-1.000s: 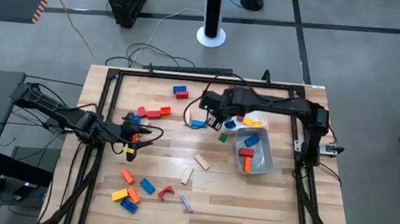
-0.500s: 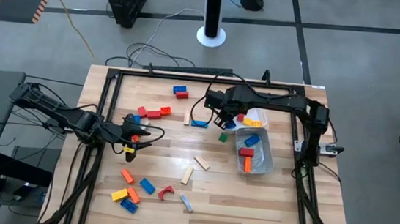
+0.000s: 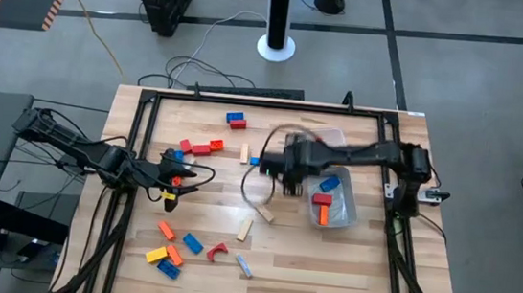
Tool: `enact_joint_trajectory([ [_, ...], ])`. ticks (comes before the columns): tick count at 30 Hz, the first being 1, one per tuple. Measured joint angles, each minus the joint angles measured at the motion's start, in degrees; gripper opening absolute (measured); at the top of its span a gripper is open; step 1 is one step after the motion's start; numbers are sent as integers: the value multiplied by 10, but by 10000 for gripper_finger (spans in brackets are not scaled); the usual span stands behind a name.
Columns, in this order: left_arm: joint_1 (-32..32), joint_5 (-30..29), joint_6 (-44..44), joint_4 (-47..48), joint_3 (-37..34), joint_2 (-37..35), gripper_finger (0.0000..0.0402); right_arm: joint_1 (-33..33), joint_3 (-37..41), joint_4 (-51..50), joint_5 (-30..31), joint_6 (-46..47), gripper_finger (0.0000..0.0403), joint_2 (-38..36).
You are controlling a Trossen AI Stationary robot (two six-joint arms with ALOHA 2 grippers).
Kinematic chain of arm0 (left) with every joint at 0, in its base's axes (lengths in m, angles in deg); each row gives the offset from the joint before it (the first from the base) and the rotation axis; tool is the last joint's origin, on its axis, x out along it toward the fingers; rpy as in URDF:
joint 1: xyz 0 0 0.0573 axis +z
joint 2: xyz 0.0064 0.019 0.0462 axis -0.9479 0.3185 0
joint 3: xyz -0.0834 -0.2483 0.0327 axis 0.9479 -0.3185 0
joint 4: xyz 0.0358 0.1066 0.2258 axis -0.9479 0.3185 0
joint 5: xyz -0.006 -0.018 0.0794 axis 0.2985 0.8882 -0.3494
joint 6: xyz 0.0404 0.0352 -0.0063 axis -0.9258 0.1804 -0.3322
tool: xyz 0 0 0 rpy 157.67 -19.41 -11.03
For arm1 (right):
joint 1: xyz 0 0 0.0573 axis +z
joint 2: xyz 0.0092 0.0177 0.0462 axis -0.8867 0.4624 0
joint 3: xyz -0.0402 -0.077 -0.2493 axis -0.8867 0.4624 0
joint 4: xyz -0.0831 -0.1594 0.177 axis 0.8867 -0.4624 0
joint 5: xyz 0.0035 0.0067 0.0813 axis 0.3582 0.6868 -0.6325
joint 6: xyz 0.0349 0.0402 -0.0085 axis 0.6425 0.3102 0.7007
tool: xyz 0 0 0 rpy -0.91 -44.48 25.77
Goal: Sort blocks by size
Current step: Put the small green wooden block into the white bin
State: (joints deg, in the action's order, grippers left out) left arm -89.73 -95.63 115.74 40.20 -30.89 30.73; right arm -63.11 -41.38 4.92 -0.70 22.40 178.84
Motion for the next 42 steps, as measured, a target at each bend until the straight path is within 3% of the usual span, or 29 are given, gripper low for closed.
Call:
enact_joint_trajectory([
  [5,0,-9,-1,-6,0,0,208,74,0,48,-4,-113,229,0],
  [9,0,-9,-1,-7,0,0,208,90,-1,50,-30,-148,237,30],
  [15,0,-9,-6,-9,0,0,208,85,-1,33,-26,-192,262,105],
  [24,0,-11,-29,-5,0,0,208,68,-7,-31,57,-288,266,168],
  [42,0,-10,-26,-4,0,0,208,34,13,-26,57,-387,264,179],
])
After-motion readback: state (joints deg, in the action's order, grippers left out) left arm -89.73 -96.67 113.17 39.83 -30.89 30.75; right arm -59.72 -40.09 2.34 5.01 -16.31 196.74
